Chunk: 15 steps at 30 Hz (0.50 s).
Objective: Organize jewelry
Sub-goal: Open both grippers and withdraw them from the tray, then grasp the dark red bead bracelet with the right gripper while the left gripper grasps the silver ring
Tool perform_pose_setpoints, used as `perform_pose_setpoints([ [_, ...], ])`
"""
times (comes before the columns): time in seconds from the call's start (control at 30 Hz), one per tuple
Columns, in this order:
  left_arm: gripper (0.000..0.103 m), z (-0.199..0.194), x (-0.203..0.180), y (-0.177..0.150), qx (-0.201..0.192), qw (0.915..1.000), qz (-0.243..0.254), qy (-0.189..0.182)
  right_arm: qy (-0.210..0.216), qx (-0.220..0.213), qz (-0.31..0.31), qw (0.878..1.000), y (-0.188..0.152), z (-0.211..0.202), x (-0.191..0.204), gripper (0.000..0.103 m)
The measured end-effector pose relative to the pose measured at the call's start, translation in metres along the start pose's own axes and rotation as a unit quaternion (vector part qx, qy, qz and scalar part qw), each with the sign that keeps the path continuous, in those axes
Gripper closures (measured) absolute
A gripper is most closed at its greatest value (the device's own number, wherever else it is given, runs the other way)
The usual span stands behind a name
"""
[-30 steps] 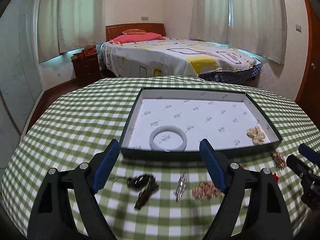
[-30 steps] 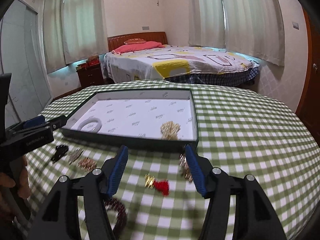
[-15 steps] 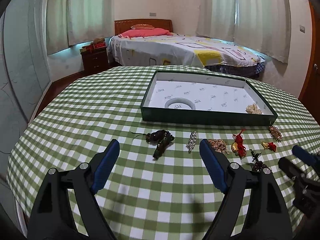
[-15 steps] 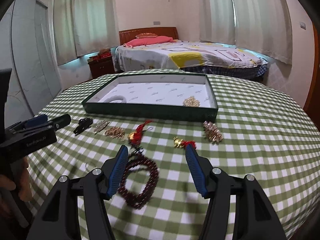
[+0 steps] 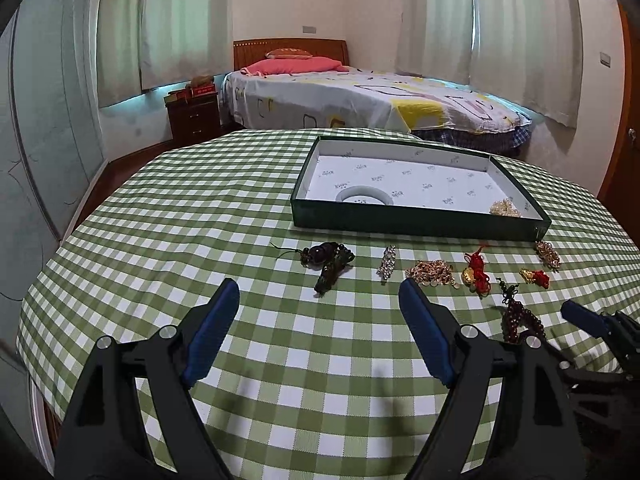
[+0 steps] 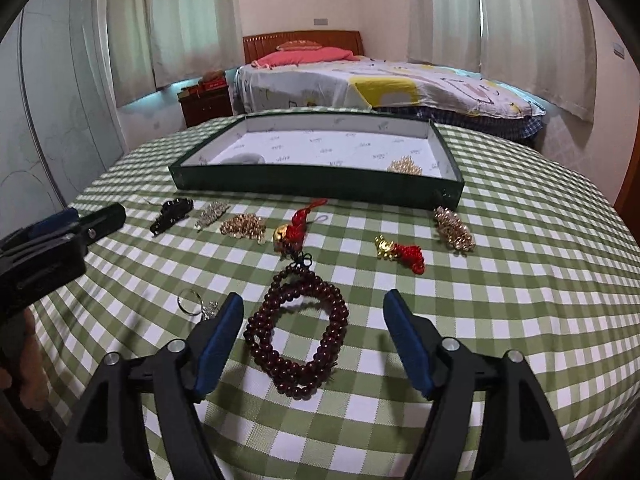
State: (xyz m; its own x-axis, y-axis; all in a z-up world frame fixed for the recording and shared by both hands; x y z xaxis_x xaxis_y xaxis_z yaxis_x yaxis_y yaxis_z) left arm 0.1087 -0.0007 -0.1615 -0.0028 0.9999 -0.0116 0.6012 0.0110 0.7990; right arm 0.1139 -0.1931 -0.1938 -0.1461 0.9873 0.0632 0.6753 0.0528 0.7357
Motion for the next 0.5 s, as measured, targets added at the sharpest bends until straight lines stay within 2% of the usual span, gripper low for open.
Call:
perform_pose_setpoints([
  [0.2, 0.023, -0.001, -0.005, -0.004, 0.000, 1.0000, 0.001, -0.003, -0.002, 0.039, -0.012, 0.999, -0.010, 0.016, 0.006, 0.031],
  [0.23, 0.023, -0.001, -0.006, -0.005, 0.001, 1.0000, 0.002, -0.004, -0.003, 0.037, -0.013, 0.999, -0.010, 0.015, 0.006, 0.034],
  [0.27, 0.023, -0.001, -0.007, -0.005, 0.002, 1.0000, 0.002, -0.004, -0.005, 0.037, -0.012, 0.999, -0.010, 0.014, 0.005, 0.044],
  [0.37, 0.023, -0.001, -0.010, -0.007, 0.004, 1.0000, 0.004, -0.006, -0.003, 0.034, -0.006, 0.999, -0.010, 0.011, 0.001, 0.055],
  [0.43, 0.023, -0.001, -0.013, -0.007, 0.006, 0.9999, 0.003, -0.010, 0.004, 0.033, -0.006, 0.999, -0.010, 0.009, 0.000, 0.077],
  [0.47, 0.023, -0.001, -0.015, -0.007, 0.007, 0.9999, 0.003, -0.013, 0.008, 0.034, -0.005, 0.999, -0.010, 0.009, 0.000, 0.080],
  [0.5, 0.023, -0.001, -0.016, -0.007, 0.007, 0.9999, 0.004, -0.015, 0.010, 0.034, -0.005, 0.999, -0.010, 0.009, 0.000, 0.089],
])
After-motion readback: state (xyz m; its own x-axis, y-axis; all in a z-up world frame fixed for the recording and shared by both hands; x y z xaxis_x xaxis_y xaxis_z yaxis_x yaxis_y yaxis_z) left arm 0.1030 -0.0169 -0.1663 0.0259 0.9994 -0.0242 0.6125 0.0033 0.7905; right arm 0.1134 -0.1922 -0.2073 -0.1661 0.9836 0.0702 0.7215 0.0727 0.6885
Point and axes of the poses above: each gripper's, at about its wrist camera, not at the fingertips, and z roughly the way its jaws point, x to its left, y to its top, the point moved 6 cm from there along z, roughly the way its jaws point, and after that the axes turned 2 degrees about -y, right-handed, at the moved point
